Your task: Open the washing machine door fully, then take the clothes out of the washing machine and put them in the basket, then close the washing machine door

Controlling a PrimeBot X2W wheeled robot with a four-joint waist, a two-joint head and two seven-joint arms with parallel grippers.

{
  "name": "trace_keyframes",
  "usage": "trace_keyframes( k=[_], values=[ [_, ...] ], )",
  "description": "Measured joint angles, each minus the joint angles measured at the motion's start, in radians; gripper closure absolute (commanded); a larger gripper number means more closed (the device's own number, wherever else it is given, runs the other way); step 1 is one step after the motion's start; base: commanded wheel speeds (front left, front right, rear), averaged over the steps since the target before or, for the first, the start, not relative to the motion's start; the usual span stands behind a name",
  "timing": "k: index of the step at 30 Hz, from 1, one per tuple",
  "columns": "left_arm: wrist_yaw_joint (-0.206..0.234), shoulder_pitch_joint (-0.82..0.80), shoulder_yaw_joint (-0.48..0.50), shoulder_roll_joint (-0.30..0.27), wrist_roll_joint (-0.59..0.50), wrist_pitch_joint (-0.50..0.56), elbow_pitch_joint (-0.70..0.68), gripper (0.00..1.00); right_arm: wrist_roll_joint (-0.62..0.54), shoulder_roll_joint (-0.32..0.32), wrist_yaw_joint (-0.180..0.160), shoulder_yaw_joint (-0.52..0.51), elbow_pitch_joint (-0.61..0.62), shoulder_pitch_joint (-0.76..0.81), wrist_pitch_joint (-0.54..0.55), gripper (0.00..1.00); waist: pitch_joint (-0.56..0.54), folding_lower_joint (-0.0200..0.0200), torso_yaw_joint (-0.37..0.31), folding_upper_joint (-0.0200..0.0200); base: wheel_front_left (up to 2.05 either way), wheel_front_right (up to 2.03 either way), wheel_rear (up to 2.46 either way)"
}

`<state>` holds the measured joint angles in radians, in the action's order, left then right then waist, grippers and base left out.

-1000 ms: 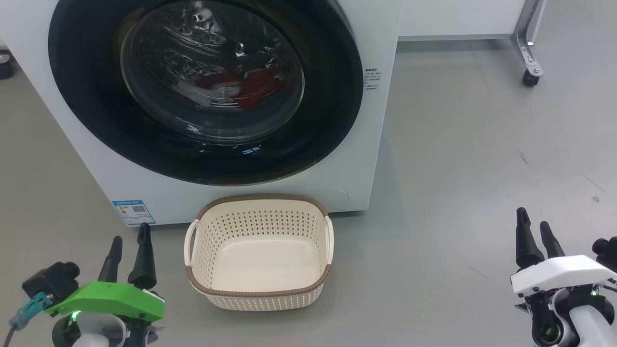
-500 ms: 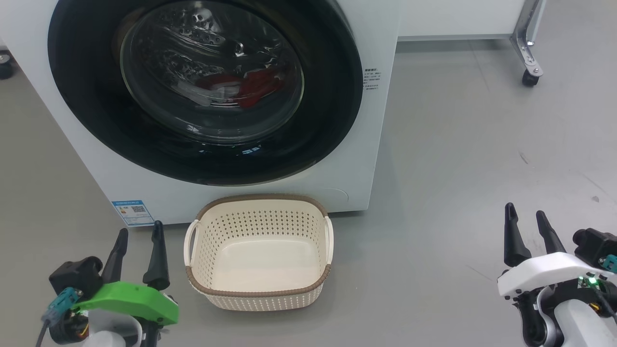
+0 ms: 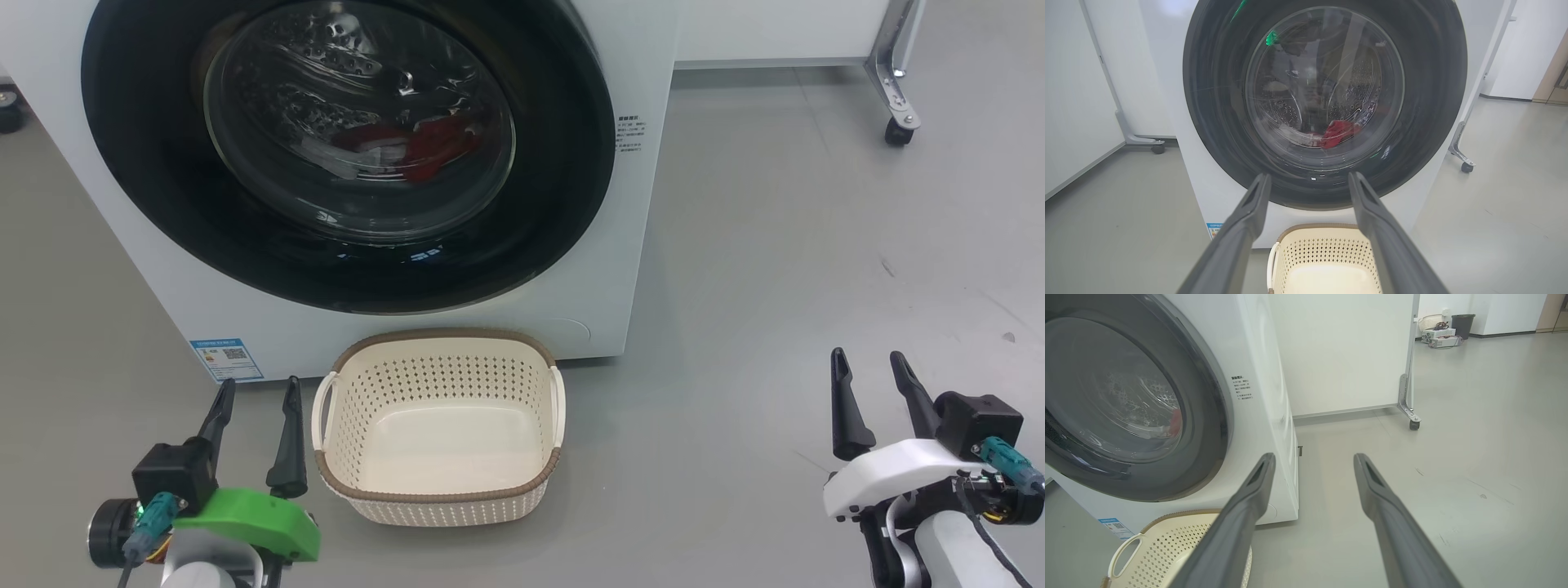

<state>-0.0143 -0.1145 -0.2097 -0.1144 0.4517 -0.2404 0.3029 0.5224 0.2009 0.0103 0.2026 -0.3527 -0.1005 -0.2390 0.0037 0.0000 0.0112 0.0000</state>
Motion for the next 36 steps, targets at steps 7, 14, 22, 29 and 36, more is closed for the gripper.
trace_keyframes(
  k=[7,14,22,29,36],
  values=[
    [0.0,-0.001,0.0,0.008,-0.042,-0.009,0.012,0.0,-0.042,-0.009,-0.003,-0.002,0.003,-0.004,-0.009,0.0,0.0,0.0,0.003,0.0,0.0,0.0,0.0],
    [0.0,-0.001,0.012,0.016,-0.043,-0.009,0.03,0.0,-0.057,-0.029,-0.004,-0.003,0.004,-0.004,-0.009,0.0,0.0,0.0,0.003,0.0,0.0,0.0,0.0],
    [0.0,-0.001,0.022,0.026,-0.045,-0.009,0.043,0.0,-0.069,-0.037,-0.004,-0.008,0.004,-0.002,-0.009,0.0,0.001,0.0,0.001,0.0,0.0,0.0,0.0],
    [0.0,-0.001,0.029,0.029,-0.055,-0.009,0.048,0.0,-0.078,-0.042,-0.003,-0.015,0.003,-0.002,-0.009,0.0,0.001,0.0,-0.001,0.0,0.0,0.0,0.0],
    [0.0,-0.002,0.042,0.035,-0.058,-0.009,0.053,0.0,-0.085,-0.044,-0.001,-0.028,0.003,-0.002,-0.009,0.5,0.001,0.0,-0.002,0.0,0.0,0.0,0.0]
  ],
)
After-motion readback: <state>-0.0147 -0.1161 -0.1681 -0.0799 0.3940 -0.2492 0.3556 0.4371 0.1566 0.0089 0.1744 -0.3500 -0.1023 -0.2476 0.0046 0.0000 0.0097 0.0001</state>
